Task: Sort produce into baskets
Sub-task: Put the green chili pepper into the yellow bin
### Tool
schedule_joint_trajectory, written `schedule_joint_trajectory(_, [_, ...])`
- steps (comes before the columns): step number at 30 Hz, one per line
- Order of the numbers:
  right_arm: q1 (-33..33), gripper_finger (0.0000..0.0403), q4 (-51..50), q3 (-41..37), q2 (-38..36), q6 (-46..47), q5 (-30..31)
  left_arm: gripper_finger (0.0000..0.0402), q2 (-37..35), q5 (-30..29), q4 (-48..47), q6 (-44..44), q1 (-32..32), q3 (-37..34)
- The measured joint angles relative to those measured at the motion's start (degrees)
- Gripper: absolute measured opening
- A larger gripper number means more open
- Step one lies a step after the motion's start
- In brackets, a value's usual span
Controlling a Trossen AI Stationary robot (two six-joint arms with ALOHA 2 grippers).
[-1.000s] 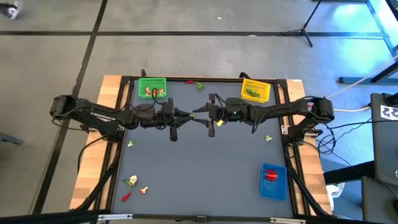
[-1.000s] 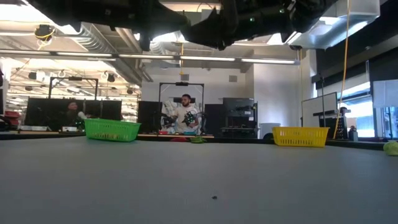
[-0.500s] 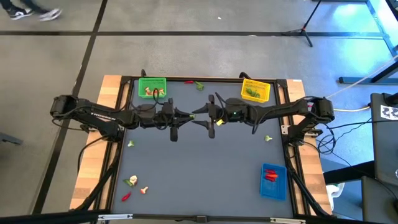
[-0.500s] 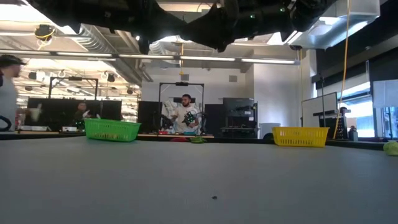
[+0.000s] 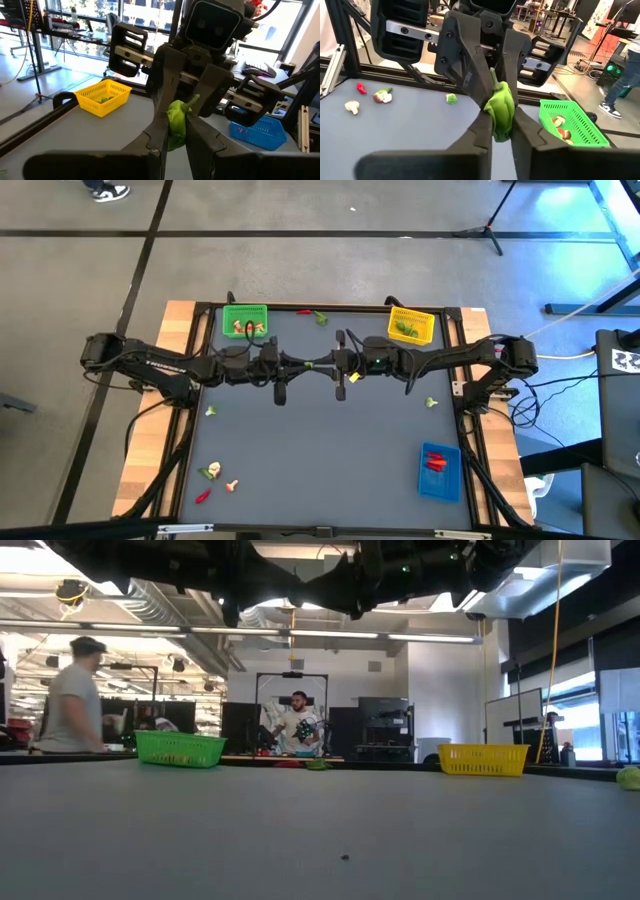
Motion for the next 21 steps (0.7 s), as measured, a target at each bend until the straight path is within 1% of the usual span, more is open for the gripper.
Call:
schedule_joint_trajectory(3, [0.0, 0.0024, -0.1, 0.0, 0.0, 0.1, 0.1, 0.0065, 0.0, 0.3, 0.0, 0.7, 0.6, 0.0])
schedule_joint_trajectory(7, [-0.1, 0.0030, 0.0, 0.0, 0.0, 0.3, 1.1, 0.0114, -0.1, 1.1, -0.1, 2.3, 1.7, 0.0])
schedule_joint_trajectory(10, [0.0, 0.0034, -0.6, 0.0, -0.3, 0.3, 3.7, 0.0150, -0.6, 1.8, -1.2, 2.4, 2.4, 0.0])
schedule_joint_trajectory(12, [-0.2, 0.0035, -3.2, 0.1, -0.9, 0.3, 5.2, 0.0168, -1.6, 1.4, -3.3, 2.6, 2.7, 0.1])
schedule_joint_trajectory(16, [-1.5, 0.0035, -11.0, 1.4, -2.8, 0.4, 6.0, 0.0187, -4.7, 1.2, -8.9, 2.6, 3.1, 0.1])
schedule_joint_trajectory(21, [-3.7, 0.0036, -19.5, 1.7, -6.0, 0.5, 6.4, 0.0193, -9.6, 1.2, -16.7, 2.2, 3.1, 0.1])
